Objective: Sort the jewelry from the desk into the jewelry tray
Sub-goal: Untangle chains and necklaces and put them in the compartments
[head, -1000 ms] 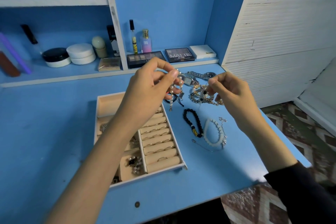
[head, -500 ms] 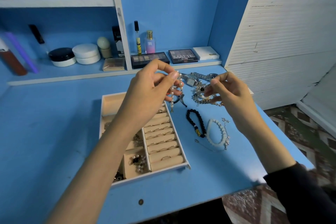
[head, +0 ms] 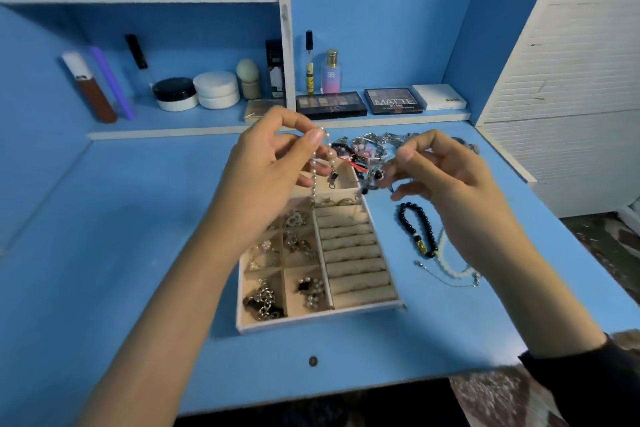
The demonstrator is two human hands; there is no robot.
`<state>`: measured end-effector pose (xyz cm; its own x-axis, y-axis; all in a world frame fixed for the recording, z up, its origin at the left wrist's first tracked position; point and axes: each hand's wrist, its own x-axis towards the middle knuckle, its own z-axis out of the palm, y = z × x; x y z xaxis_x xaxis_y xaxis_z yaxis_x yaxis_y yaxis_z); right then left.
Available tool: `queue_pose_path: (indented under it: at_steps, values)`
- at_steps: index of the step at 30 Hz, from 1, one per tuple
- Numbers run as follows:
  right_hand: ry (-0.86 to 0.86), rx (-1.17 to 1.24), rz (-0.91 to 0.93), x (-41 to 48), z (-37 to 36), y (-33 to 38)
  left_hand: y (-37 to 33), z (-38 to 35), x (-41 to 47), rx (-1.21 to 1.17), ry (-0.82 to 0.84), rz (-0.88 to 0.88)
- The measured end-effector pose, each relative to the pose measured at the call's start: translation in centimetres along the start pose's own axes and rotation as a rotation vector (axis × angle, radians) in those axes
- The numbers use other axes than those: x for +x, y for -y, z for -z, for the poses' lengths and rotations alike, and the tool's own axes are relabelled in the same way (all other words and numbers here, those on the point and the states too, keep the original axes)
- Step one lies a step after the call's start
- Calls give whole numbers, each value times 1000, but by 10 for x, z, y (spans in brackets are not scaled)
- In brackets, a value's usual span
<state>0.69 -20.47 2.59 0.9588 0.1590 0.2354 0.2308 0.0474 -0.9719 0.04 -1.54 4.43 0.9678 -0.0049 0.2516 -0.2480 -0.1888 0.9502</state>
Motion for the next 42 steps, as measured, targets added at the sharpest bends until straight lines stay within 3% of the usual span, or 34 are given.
queue_pose_path:
  at_steps: [11,16,21,30,34,42]
  values:
    - [455,-60,-159,-20,-43,-17,12,24,-22,-27,-58,43]
    - [527,-415,-53,-29,-50,-27,14,27,-26,-39,-51,47]
    - [487,-768,178,-31,-52,-31,15,29,-27,-28,-45,46]
    - [471,-986,335,-31,-52,-42,13,28,-28,-23,-34,58]
    - [448,-981,368,-30,-51,-42,13,27,-30,-6,-27,61]
    - [227,-755,208,-20,-29,-35,9,27,-37,8,84,106]
